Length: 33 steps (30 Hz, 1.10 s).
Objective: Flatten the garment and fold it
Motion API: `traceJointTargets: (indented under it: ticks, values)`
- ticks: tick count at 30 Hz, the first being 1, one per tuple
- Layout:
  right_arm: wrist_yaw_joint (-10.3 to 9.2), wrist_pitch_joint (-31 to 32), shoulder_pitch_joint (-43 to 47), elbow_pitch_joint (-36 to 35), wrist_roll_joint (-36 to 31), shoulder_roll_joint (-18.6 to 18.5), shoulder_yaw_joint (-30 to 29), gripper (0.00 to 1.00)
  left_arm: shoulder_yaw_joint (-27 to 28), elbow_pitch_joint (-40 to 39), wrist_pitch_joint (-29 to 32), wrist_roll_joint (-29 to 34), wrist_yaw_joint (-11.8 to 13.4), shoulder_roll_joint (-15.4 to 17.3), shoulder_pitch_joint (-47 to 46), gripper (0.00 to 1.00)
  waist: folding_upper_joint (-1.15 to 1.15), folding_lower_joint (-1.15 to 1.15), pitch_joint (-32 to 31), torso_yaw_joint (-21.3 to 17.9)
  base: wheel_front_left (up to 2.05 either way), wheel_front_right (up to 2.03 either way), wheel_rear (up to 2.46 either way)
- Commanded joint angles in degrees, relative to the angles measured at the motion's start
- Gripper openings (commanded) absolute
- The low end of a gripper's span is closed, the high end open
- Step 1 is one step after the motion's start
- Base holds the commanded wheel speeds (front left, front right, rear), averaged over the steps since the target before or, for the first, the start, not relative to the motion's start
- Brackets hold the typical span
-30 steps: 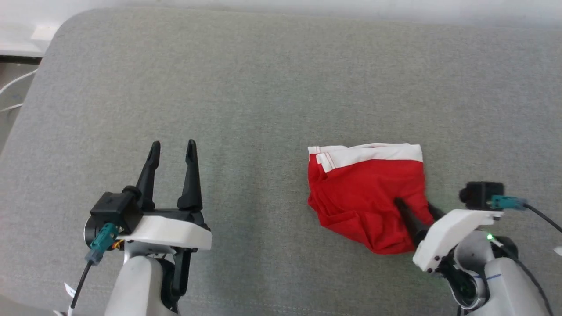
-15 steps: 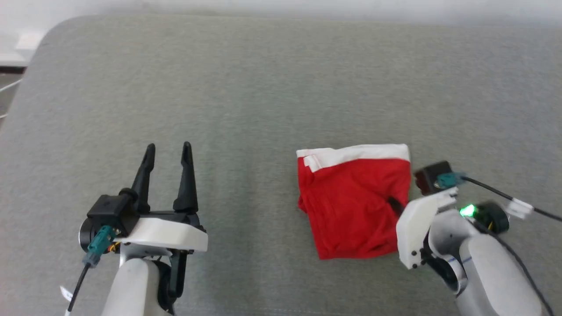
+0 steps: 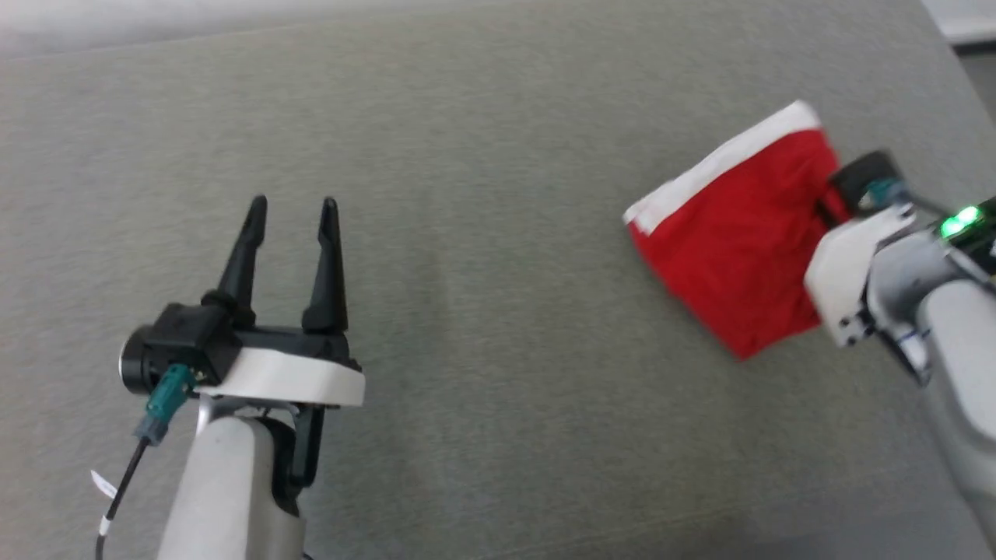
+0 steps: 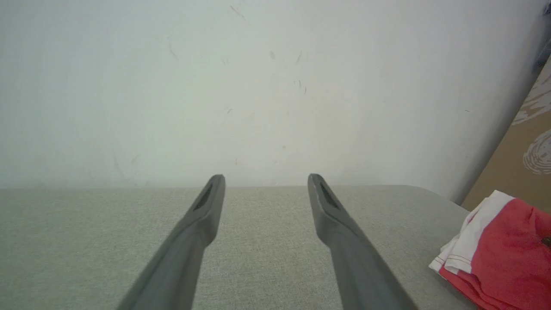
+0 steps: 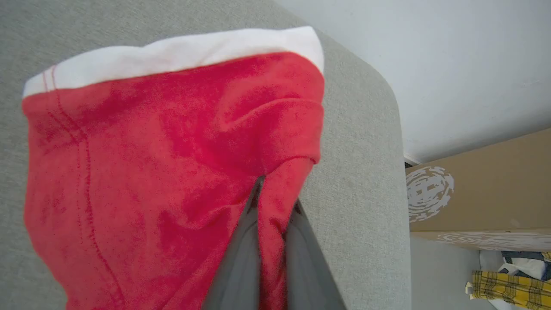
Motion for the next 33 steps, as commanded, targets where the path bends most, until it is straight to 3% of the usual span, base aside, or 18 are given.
traceJointTargets:
  ticks: [1,11,23,25,29,33]
  values:
    - [-0.13,-0.7,-1.5,1.0,-0.4,-0.2,-0.6,0.0,0.1,-0.4,-0.3,0.6,-0.4,0.6,-1.0,1.0,-0.01,0.0,6.1,-7.0,0.0,0.0,0.0]
    - [-0.13,-7.6,-10.0,12.4,-8.7,-1.0,-13.1,0.0,-0.6,-2.9,0.8,3.0,-0.9,4.5,-4.6,1.0,-0.01,0.0,13.5,-12.0,0.0,0.0,0.0]
    - [-0.13,-13.7,-15.4,18.5,-21.3,2.4,-31.9,0.0,-1.2,-6.0,3.7,3.6,-1.0,7.0,-6.2,1.0,-0.01,0.0,18.0,-10.2,0.0,0.0,0.0]
    - [-0.13,-14.3,-15.7,18.9,-23.3,3.1,-34.3,1.0,-1.3,-5.9,3.6,3.4,-0.8,7.0,-6.0,1.0,-0.01,0.0,17.5,-9.5,0.0,0.0,0.0]
    - [-0.13,-17.8,-15.6,19.0,-25.2,4.0,-37.5,1.0,-1.4,-4.3,2.5,2.5,-0.4,5.9,-5.1,1.0,-0.01,0.0,14.6,-7.7,0.0,0.0,0.0]
    - [-0.13,-22.1,-14.6,19.2,-23.0,5.2,-38.6,1.0,-1.2,-1.7,1.2,1.2,0.2,4.4,-3.8,1.0,-0.01,0.0,10.2,-5.7,0.0,0.0,0.0]
